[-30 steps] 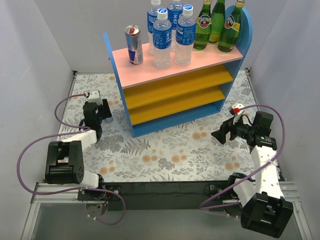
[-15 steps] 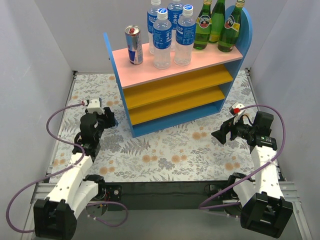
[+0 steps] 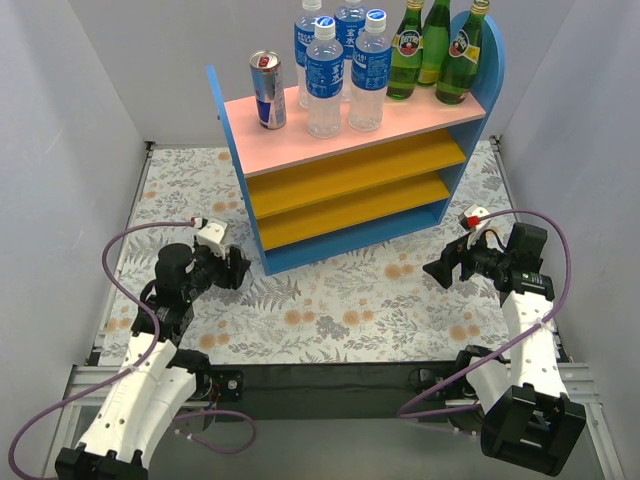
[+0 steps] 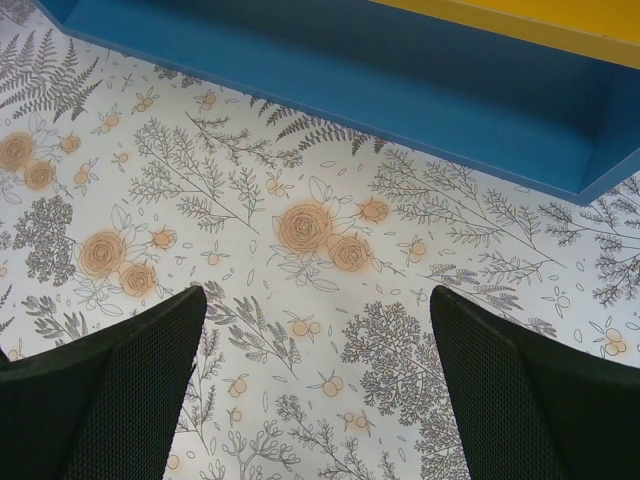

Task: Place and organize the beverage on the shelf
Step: Pick up the drink from the center of the board, then place the drink on the shelf.

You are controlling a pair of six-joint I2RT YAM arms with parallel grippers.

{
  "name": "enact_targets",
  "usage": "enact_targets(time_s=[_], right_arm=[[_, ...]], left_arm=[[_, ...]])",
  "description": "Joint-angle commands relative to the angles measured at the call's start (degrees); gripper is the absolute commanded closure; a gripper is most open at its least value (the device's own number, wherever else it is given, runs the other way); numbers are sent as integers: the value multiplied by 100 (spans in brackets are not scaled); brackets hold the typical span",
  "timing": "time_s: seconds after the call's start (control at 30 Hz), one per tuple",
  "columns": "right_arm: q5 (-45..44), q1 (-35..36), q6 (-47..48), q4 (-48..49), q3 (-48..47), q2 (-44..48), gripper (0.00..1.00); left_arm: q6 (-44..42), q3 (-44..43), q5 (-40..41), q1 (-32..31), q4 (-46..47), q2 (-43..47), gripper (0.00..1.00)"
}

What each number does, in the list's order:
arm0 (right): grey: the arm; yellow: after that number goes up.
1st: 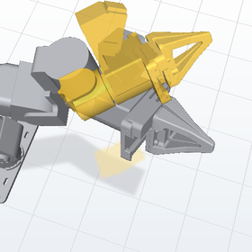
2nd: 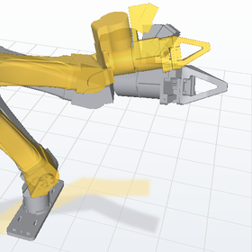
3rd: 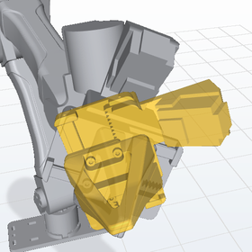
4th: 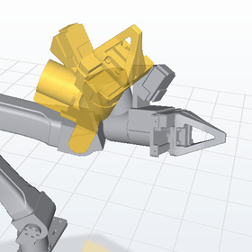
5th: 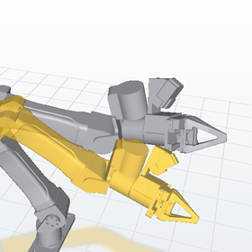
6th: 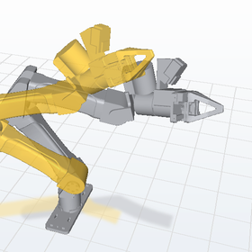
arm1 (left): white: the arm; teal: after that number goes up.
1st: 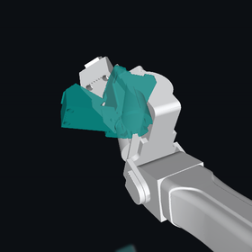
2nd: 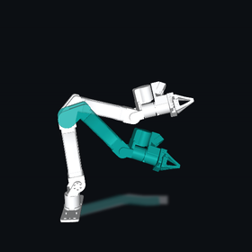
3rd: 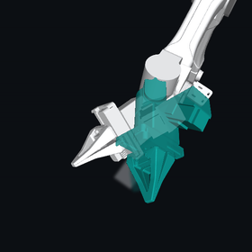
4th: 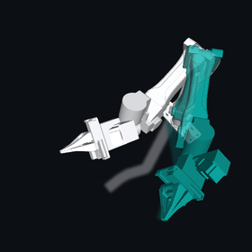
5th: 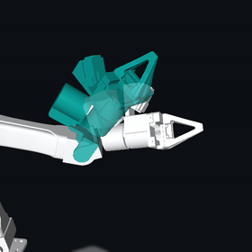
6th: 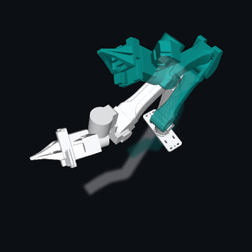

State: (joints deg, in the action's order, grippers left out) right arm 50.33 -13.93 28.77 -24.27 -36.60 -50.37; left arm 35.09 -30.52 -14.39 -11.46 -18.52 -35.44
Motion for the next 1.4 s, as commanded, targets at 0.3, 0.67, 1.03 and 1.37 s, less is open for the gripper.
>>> enact_targets(time_s=[0.3,0.67,1.03,1.37], right_arm=[[30,-48,58,-25,-49,-78,2],[-67,-57,67,-16,-49,-149,2],[-119,-92,76,-16,-58,-236,2],[-128,-110,76,-7,-67,-263,2]], left_arm=[[-662,-735,-2260,-751,-222,398,100],[-56,-2114,-2964,-1367,262,-515,100],[323,-4390,-2614,-2070,-10,-1781,100],[937,-6728,-1112,-2431,-687,-3055,100]])
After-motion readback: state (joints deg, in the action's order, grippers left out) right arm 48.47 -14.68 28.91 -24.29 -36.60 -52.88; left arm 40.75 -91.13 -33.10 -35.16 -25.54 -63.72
